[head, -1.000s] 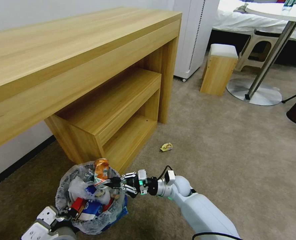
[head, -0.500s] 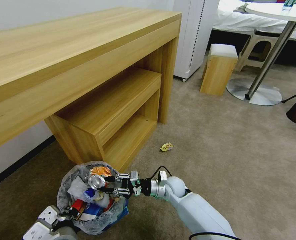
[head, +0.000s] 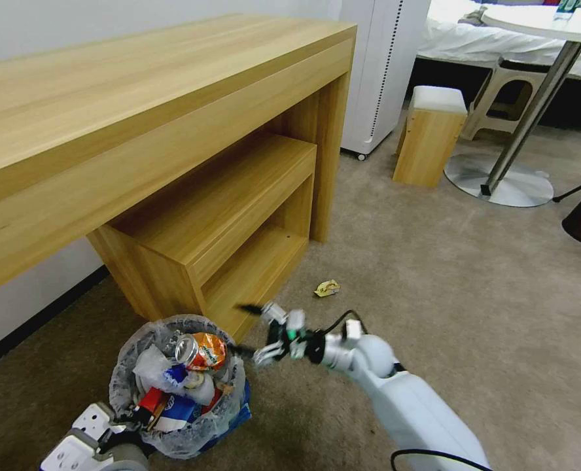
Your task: Pick up the trash bin and place the garbage on the floor into it.
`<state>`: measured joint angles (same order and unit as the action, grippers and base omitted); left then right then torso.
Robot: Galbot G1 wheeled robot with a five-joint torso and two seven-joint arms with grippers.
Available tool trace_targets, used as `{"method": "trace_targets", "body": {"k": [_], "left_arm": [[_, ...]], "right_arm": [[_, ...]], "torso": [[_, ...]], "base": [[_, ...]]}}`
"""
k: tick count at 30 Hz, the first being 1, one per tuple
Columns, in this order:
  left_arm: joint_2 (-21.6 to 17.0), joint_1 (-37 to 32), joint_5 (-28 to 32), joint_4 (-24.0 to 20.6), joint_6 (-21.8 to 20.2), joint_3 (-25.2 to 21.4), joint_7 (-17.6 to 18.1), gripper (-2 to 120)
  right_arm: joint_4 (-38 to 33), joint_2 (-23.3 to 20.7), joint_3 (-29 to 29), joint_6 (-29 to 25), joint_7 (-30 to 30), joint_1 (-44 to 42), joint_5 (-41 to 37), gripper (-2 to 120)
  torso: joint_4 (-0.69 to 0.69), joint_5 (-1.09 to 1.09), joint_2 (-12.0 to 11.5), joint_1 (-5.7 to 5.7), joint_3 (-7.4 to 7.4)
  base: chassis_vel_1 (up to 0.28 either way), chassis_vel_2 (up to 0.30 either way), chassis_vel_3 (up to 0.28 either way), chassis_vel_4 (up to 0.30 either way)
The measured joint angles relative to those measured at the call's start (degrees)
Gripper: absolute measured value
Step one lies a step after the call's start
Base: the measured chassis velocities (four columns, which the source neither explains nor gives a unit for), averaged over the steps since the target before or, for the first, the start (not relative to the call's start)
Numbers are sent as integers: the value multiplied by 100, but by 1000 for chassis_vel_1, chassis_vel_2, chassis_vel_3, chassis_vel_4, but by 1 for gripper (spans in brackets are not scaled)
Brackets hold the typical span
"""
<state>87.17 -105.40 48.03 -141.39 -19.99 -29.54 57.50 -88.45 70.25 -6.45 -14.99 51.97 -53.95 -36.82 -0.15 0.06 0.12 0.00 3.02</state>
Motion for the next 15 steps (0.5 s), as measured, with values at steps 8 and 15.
{"method": "trace_targets", "body": {"k": [8, 15], "left_arm": [[-56, -211, 314, -183, 115, 200, 474, 0], [-104, -493, 165, -185, 259, 646, 508, 0]], "right_arm": [[-445, -427, -632, -197, -1251, -258, -17, 100], [-433, -494, -805, -271, -1290, -289, -12, 100]], "torso": [[0, 0, 0, 0, 0], [1, 0, 0, 0, 0]], "base": [[0, 0, 0, 0], [0, 0, 0, 0]]}}
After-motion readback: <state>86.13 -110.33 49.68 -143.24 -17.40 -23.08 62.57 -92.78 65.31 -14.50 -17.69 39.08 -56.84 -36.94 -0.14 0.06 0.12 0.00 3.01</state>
